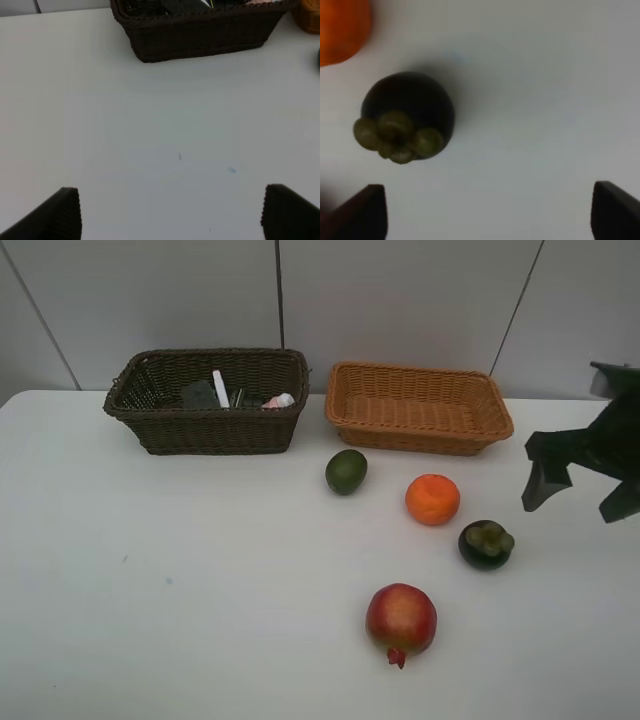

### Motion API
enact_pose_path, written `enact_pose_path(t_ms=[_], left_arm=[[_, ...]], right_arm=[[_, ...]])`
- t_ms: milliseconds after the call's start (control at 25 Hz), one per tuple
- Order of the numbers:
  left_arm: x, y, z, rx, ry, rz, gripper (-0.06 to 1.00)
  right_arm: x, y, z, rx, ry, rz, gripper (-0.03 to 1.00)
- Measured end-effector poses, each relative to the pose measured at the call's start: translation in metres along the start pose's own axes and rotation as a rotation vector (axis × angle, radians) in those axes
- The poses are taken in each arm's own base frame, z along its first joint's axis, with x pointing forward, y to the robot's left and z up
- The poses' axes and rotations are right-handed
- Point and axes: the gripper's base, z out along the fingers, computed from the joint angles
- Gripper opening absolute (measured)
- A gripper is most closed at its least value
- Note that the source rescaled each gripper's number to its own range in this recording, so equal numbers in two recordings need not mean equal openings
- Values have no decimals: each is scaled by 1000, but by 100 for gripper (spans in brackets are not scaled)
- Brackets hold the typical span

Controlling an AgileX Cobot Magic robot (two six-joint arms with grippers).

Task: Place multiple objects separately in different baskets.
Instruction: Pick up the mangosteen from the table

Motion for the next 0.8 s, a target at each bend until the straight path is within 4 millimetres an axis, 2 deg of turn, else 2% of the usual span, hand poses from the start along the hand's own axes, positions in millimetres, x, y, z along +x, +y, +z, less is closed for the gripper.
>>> enact_pose_path(t_ms=[200, 520, 800], left_arm=[[0, 0, 0, 0, 0, 0, 87], [0, 0, 0, 0, 0, 0, 87], [0, 0, 0, 1, 0, -1, 87]], right_arm=[[-5, 21, 29, -65, 84, -86, 72], [-8, 58, 55, -42, 59, -255, 72], [-12, 64, 76, -22, 59, -292, 72]])
